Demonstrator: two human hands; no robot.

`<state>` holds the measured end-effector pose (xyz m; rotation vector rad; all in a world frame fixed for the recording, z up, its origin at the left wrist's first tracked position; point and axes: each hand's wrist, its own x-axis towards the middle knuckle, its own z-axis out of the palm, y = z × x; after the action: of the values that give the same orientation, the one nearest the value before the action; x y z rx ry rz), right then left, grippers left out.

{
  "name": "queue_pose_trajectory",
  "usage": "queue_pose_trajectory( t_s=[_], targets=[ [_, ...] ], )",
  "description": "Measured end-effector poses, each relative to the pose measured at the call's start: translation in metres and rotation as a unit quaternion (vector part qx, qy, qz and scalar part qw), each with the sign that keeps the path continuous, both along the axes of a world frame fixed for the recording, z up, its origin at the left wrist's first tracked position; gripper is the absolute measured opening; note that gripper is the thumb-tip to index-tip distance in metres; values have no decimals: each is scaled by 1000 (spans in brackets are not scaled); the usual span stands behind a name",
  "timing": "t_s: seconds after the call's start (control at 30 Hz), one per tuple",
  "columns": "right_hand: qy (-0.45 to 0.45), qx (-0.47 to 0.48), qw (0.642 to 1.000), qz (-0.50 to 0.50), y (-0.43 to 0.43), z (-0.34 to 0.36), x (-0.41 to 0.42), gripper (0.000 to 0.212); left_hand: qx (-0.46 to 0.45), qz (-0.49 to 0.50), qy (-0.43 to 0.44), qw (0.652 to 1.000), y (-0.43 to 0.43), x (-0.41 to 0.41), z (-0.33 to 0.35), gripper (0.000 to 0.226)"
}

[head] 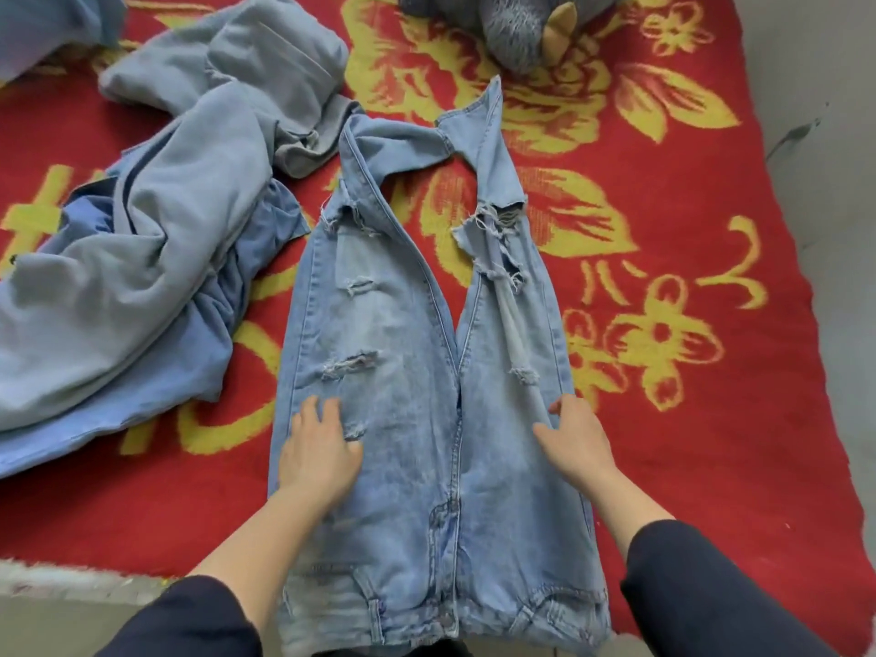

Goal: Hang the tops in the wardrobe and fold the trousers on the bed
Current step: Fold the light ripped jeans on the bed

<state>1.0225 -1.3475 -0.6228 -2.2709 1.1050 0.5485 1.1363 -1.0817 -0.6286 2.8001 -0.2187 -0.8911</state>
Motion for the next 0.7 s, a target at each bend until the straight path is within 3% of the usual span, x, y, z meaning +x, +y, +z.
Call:
queue_pose_trajectory(
  t_s=[0.17, 0.37, 0.57, 0.7],
  targets=[
    [-31, -44, 997, 59, -11, -8, 87, 17, -36, -40, -28, 998, -37, 72, -19, 57],
    [-146, -111, 979, 89, -23, -9, 193, 24, -52, -32, -117, 991, -52, 166, -37, 66],
    [-237, -76, 948, 201, -2, -15, 300, 38, -102, -30, -115, 988, -43, 225, -67, 73],
    [-261, -36, 931, 253, 23, -9, 373, 34, -111, -56, -147, 981, -35, 223, -68, 69]
  ],
)
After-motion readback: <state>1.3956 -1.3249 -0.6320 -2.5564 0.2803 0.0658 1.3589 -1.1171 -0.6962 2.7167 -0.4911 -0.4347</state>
